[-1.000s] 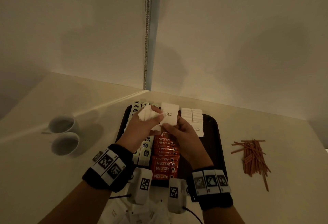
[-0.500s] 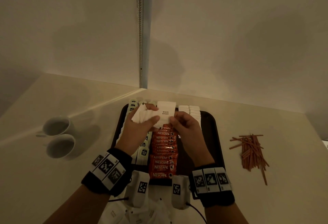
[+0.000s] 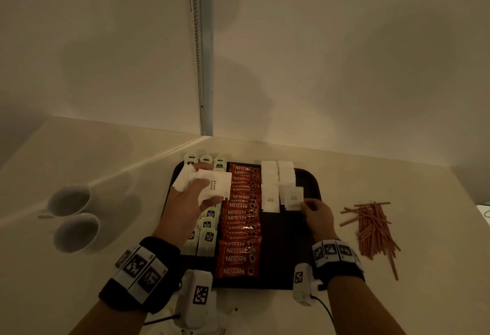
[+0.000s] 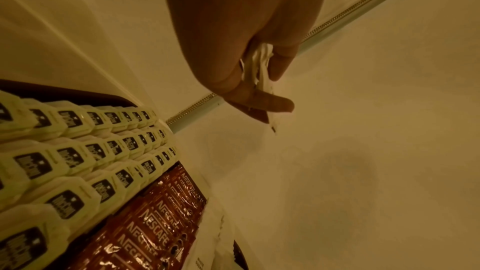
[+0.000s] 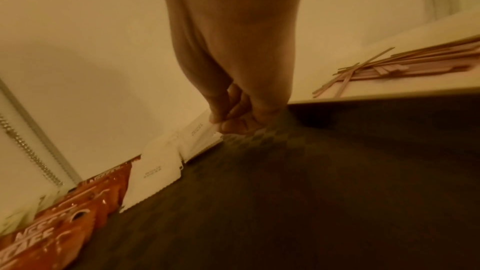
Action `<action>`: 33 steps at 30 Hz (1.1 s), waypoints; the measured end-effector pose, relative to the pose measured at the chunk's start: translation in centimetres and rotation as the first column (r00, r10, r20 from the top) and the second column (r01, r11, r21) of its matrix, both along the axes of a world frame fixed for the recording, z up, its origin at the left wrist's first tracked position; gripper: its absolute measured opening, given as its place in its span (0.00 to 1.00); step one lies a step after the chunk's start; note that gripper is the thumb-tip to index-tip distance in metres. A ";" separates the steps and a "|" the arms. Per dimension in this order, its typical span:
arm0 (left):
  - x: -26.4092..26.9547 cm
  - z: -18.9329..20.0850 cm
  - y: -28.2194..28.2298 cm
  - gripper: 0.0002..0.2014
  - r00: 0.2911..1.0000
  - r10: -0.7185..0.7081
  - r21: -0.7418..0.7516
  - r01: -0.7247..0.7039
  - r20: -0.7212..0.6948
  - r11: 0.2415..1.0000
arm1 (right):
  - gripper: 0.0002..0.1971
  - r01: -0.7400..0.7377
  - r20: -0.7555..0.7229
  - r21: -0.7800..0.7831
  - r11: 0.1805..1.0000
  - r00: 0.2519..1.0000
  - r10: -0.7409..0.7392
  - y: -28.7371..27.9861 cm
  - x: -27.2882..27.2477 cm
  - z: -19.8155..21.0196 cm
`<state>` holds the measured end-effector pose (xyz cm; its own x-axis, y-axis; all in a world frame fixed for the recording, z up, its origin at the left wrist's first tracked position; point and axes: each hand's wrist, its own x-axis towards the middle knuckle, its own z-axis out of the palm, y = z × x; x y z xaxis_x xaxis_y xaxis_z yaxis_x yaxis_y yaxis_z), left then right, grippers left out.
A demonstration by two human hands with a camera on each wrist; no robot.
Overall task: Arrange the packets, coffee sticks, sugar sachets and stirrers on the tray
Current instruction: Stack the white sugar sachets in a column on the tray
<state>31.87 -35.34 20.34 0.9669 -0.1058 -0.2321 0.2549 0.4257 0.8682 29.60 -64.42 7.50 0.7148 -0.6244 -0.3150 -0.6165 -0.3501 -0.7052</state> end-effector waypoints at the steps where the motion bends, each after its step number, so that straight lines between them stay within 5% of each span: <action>1: 0.0 0.0 0.0 0.13 1.000 -0.001 -0.010 0.001 -0.006 1.000 | 0.11 -0.016 -0.017 -0.017 1.000 1.000 0.015 0.1 0.1 -0.2; 11: 0.0 0.2 -0.4 0.12 0.996 0.043 -0.092 -0.050 -0.078 0.994 | 0.11 0.044 -0.013 -0.146 0.988 0.999 -0.046 1.6 1.1 -0.1; 17: 0.1 -0.1 0.1 0.13 0.999 0.004 0.031 -0.006 0.035 1.000 | 0.12 0.080 0.100 -0.125 0.989 0.993 -0.068 2.8 1.3 1.9; 20: 0.3 0.3 0.3 0.12 0.997 0.013 0.204 -0.029 0.082 0.979 | 0.11 -0.149 0.286 0.081 0.985 0.951 0.120 6.0 1.3 6.4; 22: 0.4 0.9 0.2 0.10 0.992 -0.043 0.309 0.005 0.116 0.951 | 0.13 -0.430 0.390 0.269 0.862 0.867 0.311 9.0 0.8 9.8; 25: 0.5 2.3 -0.3 0.08 0.977 -0.150 0.387 0.081 0.153 0.919 | 0.13 -0.618 0.452 0.268 0.740 0.758 0.470 12.2 0.0 12.4; 28: 0.7 3.0 -0.2 0.09 0.966 -0.158 0.403 0.063 0.207 0.913 | 0.09 -0.575 0.519 0.318 0.754 0.771 0.370 13.3 -0.7 12.6; 33: -0.1 3.0 0.2 0.09 0.978 -0.134 0.385 0.062 0.163 0.921 | 0.14 -0.492 0.538 0.607 0.624 0.832 0.133 13.9 -1.6 12.7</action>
